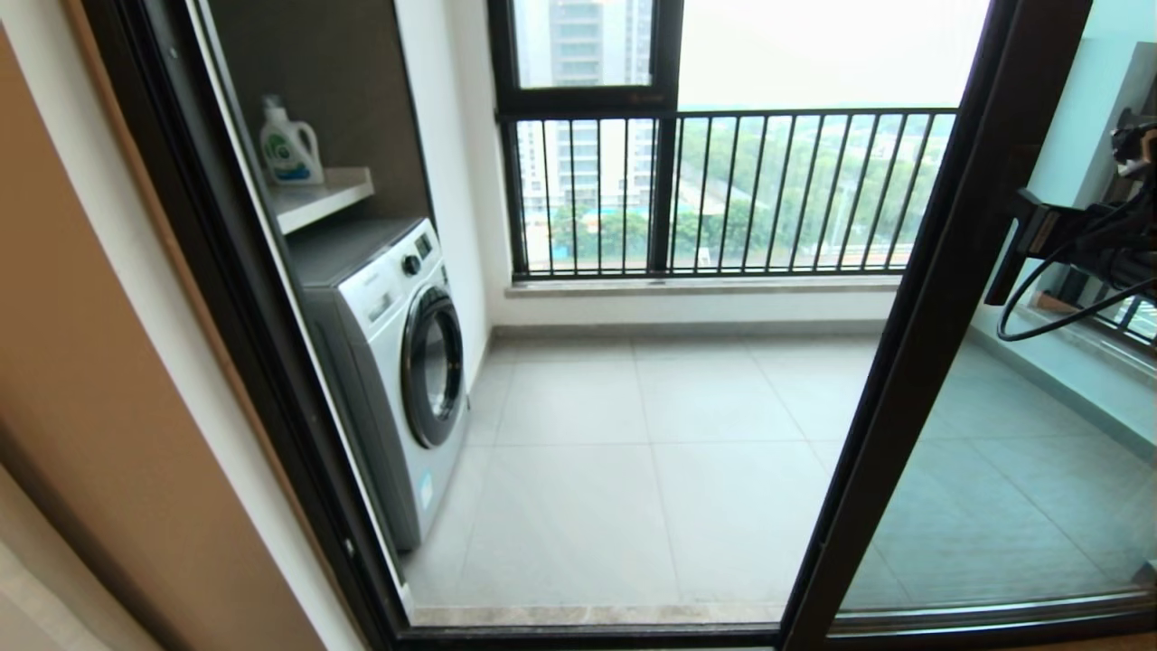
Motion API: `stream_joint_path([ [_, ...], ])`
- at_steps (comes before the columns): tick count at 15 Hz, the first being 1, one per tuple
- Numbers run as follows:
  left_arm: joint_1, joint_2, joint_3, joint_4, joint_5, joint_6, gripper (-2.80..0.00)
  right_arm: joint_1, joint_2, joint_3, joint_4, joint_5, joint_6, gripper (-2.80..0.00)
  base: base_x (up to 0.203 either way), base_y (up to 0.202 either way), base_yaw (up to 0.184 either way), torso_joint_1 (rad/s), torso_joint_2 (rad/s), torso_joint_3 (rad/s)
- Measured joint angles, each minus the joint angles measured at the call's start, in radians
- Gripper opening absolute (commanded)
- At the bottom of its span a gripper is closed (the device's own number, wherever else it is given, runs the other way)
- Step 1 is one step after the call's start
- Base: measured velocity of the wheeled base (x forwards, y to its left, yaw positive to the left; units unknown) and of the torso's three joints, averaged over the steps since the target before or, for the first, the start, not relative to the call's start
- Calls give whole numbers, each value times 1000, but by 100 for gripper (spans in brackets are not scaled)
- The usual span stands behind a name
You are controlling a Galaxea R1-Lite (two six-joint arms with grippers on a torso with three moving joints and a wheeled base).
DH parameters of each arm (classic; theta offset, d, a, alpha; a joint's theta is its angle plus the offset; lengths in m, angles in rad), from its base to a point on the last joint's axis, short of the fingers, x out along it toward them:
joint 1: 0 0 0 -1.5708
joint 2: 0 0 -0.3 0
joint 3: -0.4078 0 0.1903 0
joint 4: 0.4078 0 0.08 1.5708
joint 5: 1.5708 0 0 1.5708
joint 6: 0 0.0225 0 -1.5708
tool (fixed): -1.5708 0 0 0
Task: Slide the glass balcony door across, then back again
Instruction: Close the slid door
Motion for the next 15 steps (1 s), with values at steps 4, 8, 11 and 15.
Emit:
stream_joint_path([
  [4,0,0,0,0,0,0,-280,35,-18,17,-12,0,0,-280,0,0,0,0,0,0],
  [8,0,0,0,0,0,0,-280,85,-37,31,-15,-29,0,-280,0,0,0,0,0,0],
  [11,0,0,0,0,0,0,-280,137,-50,38,-16,-63,0,-280,0,0,0,0,0,0],
  [15,0,0,0,0,0,0,-280,209,-62,57,-17,-102,0,-280,0,0,0,0,0,0],
])
